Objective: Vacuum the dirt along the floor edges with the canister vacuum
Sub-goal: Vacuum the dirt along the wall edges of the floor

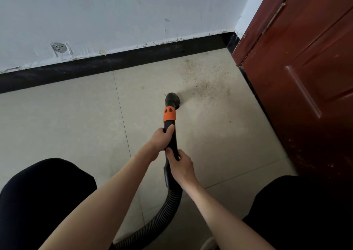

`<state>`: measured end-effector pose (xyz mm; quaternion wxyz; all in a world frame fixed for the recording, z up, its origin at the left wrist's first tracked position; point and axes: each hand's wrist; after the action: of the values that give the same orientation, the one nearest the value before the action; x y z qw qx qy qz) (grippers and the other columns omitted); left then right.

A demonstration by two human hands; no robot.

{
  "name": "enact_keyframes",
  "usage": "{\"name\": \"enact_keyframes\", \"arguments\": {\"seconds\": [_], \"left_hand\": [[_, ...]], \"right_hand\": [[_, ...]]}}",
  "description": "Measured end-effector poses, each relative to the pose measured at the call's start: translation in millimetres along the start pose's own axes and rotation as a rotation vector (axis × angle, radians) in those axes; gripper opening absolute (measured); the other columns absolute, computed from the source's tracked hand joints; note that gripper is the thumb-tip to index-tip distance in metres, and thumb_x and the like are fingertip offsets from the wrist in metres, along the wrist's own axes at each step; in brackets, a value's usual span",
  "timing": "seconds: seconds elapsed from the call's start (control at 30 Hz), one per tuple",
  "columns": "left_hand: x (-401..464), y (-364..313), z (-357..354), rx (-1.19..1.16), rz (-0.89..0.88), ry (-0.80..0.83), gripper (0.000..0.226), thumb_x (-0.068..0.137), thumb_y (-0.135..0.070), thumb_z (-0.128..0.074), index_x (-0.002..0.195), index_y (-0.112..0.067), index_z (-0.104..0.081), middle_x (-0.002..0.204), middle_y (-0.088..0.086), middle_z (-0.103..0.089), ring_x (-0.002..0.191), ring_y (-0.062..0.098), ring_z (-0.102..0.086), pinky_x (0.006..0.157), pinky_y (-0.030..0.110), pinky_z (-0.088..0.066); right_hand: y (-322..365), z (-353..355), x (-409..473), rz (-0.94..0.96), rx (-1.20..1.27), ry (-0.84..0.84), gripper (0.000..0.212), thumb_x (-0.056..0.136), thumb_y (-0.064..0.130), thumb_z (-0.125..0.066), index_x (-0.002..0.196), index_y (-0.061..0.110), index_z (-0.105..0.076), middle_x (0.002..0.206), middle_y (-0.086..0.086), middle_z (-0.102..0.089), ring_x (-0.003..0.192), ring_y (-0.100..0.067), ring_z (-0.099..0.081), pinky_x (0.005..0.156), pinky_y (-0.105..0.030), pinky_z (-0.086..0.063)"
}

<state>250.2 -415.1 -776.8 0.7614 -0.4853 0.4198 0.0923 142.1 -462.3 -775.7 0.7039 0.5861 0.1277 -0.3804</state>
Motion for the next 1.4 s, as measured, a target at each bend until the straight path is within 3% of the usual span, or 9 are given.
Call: {"name": "enact_keyframes", "arguments": {"seconds": [0.27,0.4,0.53,0.73,0.87,1.03,1.27,1.4], "left_hand": [[8,-1,-3,0.064,-0.04,-0.016,0.035,0.1,-0.037,-0.038,0.11,-0.005,-0.047,0.099,0.011,-0.055,0.089,0.023,-0.054,0.08,0.032,-0.045],[-6,3,-28,0.124,-0.035,0.075,0.036,0.1,-0.036,-0.039,0.115,-0.004,-0.047,0.099,0.009,-0.055,0.089,0.022,-0.054,0.078,0.03,-0.045],[-20,10,-57,0.162,-0.03,0.144,0.039,0.1,-0.036,-0.04,0.119,-0.003,-0.049,0.089,0.003,-0.054,0.08,0.015,-0.053,0.066,0.023,-0.043],[-30,5,-89,0.25,-0.021,0.213,0.032,0.101,-0.037,-0.038,0.114,-0.01,-0.046,0.09,0.003,-0.053,0.082,0.016,-0.052,0.066,0.023,-0.042],[-25,-4,-91,0.275,-0.033,0.19,0.039,0.101,-0.037,-0.038,0.121,-0.005,-0.047,0.092,0.004,-0.053,0.079,0.014,-0.052,0.066,0.023,-0.042],[-15,-13,-83,0.262,-0.044,0.126,0.04,0.1,-0.036,-0.04,0.12,-0.003,-0.049,0.102,0.009,-0.055,0.091,0.021,-0.053,0.076,0.028,-0.043],[-6,-16,-62,0.178,-0.009,0.041,0.036,0.1,-0.037,-0.039,0.11,-0.003,-0.049,0.092,0.009,-0.052,0.084,0.023,-0.051,0.075,0.032,-0.043],[-5,-15,-49,0.1,0.014,-0.028,0.035,0.1,-0.037,-0.038,0.107,-0.004,-0.047,0.091,0.01,-0.053,0.088,0.026,-0.053,0.086,0.04,-0.047]], "right_hand": [[-7,-2,7,0.042,0.028,-0.011,0.029,0.097,0.045,-0.048,0.078,0.023,-0.05,0.07,0.006,-0.055,0.06,-0.005,-0.051,0.048,-0.011,-0.034],[-28,8,-13,0.001,0.084,-0.099,0.028,0.098,0.042,-0.049,0.079,0.022,-0.051,0.069,0.006,-0.055,0.056,-0.003,-0.051,0.049,-0.012,-0.037],[-48,16,-33,-0.048,0.135,-0.194,0.026,0.097,0.041,-0.051,0.082,0.021,-0.055,0.07,0.002,-0.058,0.057,-0.004,-0.054,0.05,-0.015,-0.038],[-55,31,-42,-0.128,0.21,-0.288,0.026,0.098,0.039,-0.05,0.079,0.021,-0.053,0.07,0.002,-0.059,0.064,-0.008,-0.058,0.05,-0.017,-0.039],[-51,38,-32,-0.116,0.247,-0.256,0.025,0.098,0.038,-0.051,0.078,0.023,-0.052,0.072,0.003,-0.059,0.068,-0.008,-0.058,0.053,-0.018,-0.04],[-45,39,-16,-0.07,0.242,-0.198,0.024,0.098,0.041,-0.05,0.079,0.026,-0.051,0.074,0.004,-0.059,0.069,-0.01,-0.058,0.058,-0.022,-0.042],[-32,41,-1,-0.019,0.172,-0.061,0.028,0.097,0.044,-0.05,0.077,0.024,-0.05,0.073,0.005,-0.057,0.064,-0.009,-0.054,0.054,-0.022,-0.039],[-22,45,7,0.005,0.12,0.07,0.032,0.096,0.047,-0.05,0.082,0.019,-0.053,0.076,0.002,-0.058,0.066,-0.013,-0.055,0.059,-0.027,-0.04]]}}
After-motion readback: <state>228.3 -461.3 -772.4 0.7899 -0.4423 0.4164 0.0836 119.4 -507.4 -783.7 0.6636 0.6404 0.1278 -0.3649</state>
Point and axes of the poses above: each hand's wrist, its own x-axis towards the middle knuckle, its own z-axis out of the back of the hand, y = z × x
